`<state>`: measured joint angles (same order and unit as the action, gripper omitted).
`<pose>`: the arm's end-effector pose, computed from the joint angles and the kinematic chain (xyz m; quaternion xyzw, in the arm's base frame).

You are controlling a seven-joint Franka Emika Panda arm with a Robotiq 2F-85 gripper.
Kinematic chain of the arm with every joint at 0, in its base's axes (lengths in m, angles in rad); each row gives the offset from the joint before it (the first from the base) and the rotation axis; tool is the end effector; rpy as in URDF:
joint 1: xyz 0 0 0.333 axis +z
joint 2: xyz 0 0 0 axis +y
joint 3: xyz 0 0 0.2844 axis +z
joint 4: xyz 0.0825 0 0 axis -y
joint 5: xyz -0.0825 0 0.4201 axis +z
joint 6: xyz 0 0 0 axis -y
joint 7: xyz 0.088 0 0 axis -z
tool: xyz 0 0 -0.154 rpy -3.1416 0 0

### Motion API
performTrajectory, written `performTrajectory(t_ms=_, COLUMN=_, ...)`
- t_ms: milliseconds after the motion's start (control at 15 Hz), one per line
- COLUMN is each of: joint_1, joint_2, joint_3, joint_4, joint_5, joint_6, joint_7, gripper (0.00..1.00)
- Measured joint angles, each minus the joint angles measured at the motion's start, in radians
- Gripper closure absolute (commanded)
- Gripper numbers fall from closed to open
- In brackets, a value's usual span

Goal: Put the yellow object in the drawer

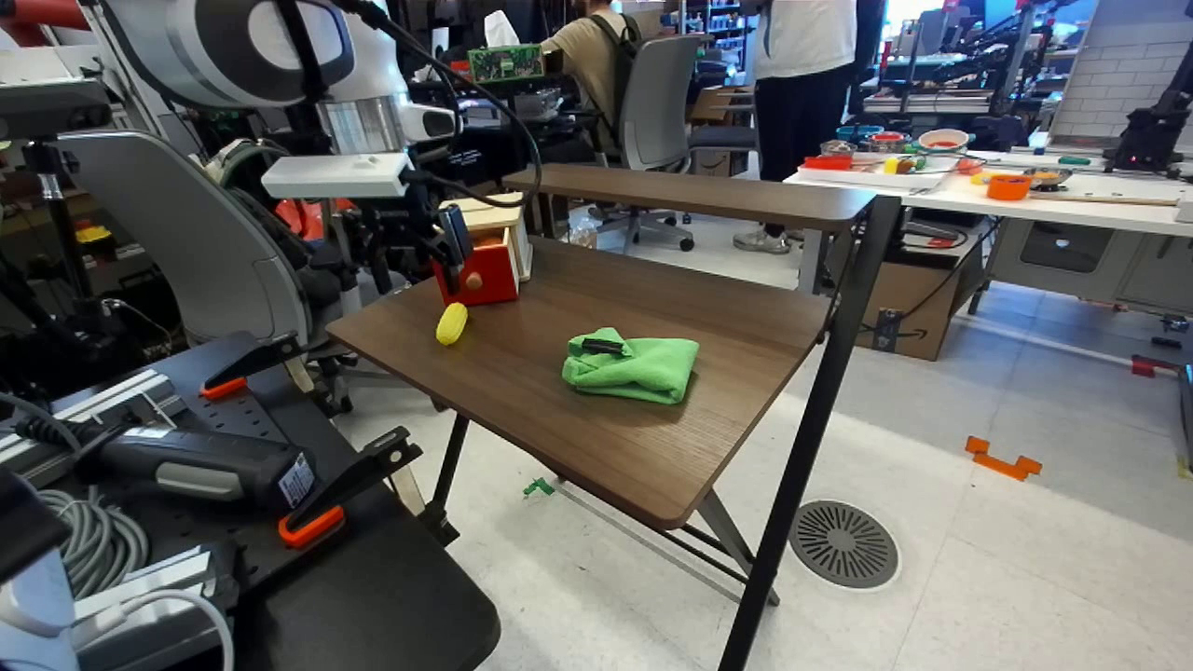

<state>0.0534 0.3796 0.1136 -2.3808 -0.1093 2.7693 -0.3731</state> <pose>0.4961 0.0942 0.0555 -0.9502 -0.3114 -0.0067 0.0001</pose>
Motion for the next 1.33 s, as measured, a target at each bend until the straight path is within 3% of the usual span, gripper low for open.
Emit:
performTrajectory(t_ms=533, joint_1=0.020, joint_2=0.182, joint_3=-0.052, joint_4=0.128, joint_5=-0.127, joint_6=0.059, joint_7=0.017, gripper=0.00)
performTrajectory(t_ms=1067, joint_1=0.054, joint_2=0.271, joint_3=-0.048, joint_4=0.193, joint_5=-0.138, joint_6=0.118, joint_7=0.040, gripper=0.00)
performTrajectory(t_ms=1133, joint_1=0.060, joint_2=0.278, joint_3=-0.048, joint_4=0.203, joint_5=-0.138, joint_6=0.121, joint_7=0.045, gripper=0.25)
performTrajectory(t_ms=1200, joint_1=0.067, joint_2=0.286, joint_3=-0.048, joint_4=0.213, joint_5=-0.138, joint_6=0.121, joint_7=0.052, gripper=0.26)
performTrajectory(t_ms=1333, joint_1=0.081, joint_2=0.301, joint_3=-0.048, joint_4=0.231, joint_5=-0.138, joint_6=0.121, joint_7=0.062, gripper=0.42)
